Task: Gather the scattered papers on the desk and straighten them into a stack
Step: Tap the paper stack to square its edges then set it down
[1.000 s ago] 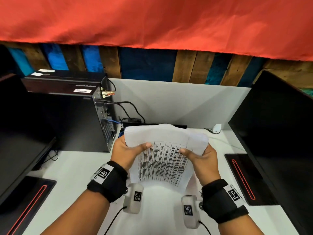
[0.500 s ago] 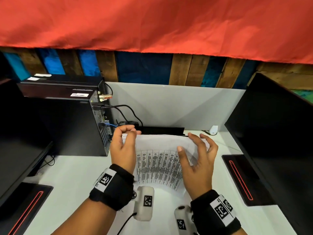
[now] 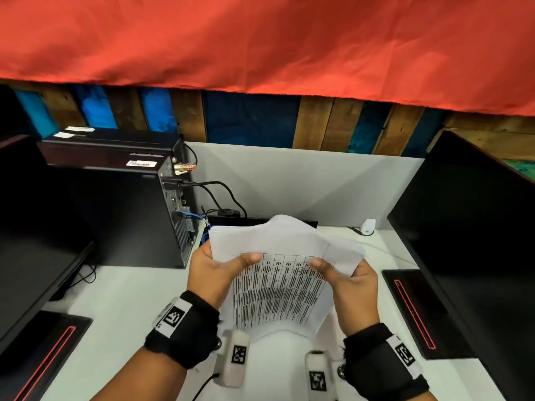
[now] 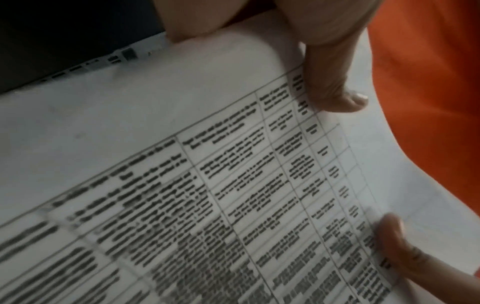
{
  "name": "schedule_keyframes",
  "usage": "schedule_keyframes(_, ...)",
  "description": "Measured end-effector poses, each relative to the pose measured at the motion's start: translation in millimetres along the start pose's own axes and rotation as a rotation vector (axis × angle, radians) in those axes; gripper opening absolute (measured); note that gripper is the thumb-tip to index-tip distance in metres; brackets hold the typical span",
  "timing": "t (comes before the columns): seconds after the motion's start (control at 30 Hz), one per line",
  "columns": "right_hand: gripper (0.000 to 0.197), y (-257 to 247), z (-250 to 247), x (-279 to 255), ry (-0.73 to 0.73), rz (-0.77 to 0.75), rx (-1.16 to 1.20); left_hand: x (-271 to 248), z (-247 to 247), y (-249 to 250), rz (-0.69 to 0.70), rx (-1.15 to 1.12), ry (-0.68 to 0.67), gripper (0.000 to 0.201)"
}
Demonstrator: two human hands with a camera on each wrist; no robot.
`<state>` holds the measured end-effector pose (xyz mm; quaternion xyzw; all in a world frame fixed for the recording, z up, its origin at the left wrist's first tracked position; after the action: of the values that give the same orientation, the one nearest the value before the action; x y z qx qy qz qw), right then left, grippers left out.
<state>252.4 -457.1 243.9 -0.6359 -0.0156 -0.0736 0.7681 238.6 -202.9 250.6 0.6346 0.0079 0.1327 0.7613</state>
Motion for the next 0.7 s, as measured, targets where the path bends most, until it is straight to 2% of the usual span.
schedule_keyframes(0.13,0.072,-34,6,-5,0.016,-0.199,-0.143,1,-4,22,0.117,0.046,0.057,0.037)
schedule_keyframes(0.17,0.072,-41,10,-8,0.017,-0.251,-0.217,1,-5,24,0.129,0.047,0.079,0.032)
schedule_keyframes(0.27,0.05,-55,23,-18,0.004,-0.409,-0.388,-2,-5,31,0.162,0.089,0.134,0.017)
schedule_keyframes(0.37,0.042,-51,21,-23,0.022,-0.435,-0.405,-7,-14,28,0.176,0.115,0.216,0.013)
schedule_keyframes(0.43,0.05,-40,16,-26,0.037,-0.381,-0.401,-11,-21,20,0.156,0.112,0.252,0.013)
schedule_keyframes(0.5,0.078,-21,7,-25,0.039,-0.267,-0.321,-16,-20,10,0.121,0.078,0.208,0.024)
schedule_keyframes(0.57,0.104,8,-2,-22,0.011,-0.087,-0.164,-20,-15,-8,0.038,-0.018,0.103,0.037)
schedule_keyframes(0.6,0.102,20,-1,-20,-0.029,-0.003,-0.106,-21,-14,-21,-0.017,-0.038,0.05,0.047)
schedule_keyframes(0.63,0.088,31,0,-19,-0.069,0.082,-0.072,-23,-11,-33,-0.081,-0.027,0.0,0.056)
schedule_keyframes(0.7,0.045,46,2,-16,-0.112,0.21,-0.07,-25,-9,-49,-0.179,0.043,-0.058,0.061)
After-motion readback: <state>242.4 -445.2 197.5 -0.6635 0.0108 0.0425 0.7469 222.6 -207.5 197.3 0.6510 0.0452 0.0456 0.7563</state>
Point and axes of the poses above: each hand's wrist, its own x-axis towards the middle knuckle, its own z-axis out of the palm, y = z × x, the point moved 10 cm from there along x, towards the middle knuckle, and after that the axes turned 5 degrees about -y, right-handed, at the moved point
